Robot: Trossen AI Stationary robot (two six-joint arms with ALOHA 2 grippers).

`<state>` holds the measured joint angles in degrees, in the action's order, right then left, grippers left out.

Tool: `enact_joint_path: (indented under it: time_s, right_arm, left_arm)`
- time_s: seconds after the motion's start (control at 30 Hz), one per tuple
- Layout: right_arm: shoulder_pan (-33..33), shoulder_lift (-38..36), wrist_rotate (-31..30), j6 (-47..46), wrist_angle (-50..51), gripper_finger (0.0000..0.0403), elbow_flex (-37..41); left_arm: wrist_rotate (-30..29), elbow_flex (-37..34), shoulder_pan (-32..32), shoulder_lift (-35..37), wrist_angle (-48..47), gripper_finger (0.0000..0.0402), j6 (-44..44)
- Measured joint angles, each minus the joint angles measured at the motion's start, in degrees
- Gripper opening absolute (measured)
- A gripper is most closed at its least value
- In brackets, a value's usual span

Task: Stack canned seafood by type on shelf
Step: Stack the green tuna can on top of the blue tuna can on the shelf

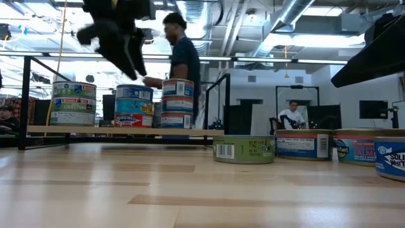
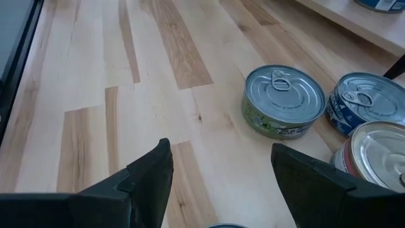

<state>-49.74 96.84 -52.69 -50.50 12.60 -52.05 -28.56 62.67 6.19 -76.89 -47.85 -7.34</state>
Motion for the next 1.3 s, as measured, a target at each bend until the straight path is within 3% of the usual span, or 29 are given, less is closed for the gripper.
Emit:
enact_joint_path:
  time_s: [0.1,0.17,0.4,0.67,0.87,1.3]
  right_arm:
    - [0.4,0.0,0.0,1.3,-0.7,0.0291,0.0]
    - [1.2,0.0,0.0,3.8,-3.4,0.0291,0.0]
    - [6.5,4.9,0.9,17.9,-17.6,0.0291,0.0]
    - [12.2,7.6,7.3,19.3,-17.5,0.0291,0.0]
    - [14.3,7.6,10.9,22.2,-17.1,0.0291,-0.1]
    - [15.7,7.5,12.3,20.9,-14.6,0.0291,1.2]
  left_arm:
    - [4.4,-0.1,2.9,-0.4,4.5,0.0252,3.2]
    - [4.2,-0.6,5.9,-2.1,8.5,0.0252,4.4]
    - [-3.6,-1.1,15.5,-11.4,22.2,0.0252,8.1]
    - [-8.7,-1.1,21.9,-20.6,33.5,0.0252,11.7]
    - [-11.0,-1.1,23.0,-24.4,38.9,0.0252,11.8]
    - [-10.7,-1.1,19.9,-24.4,42.5,0.0252,17.4]
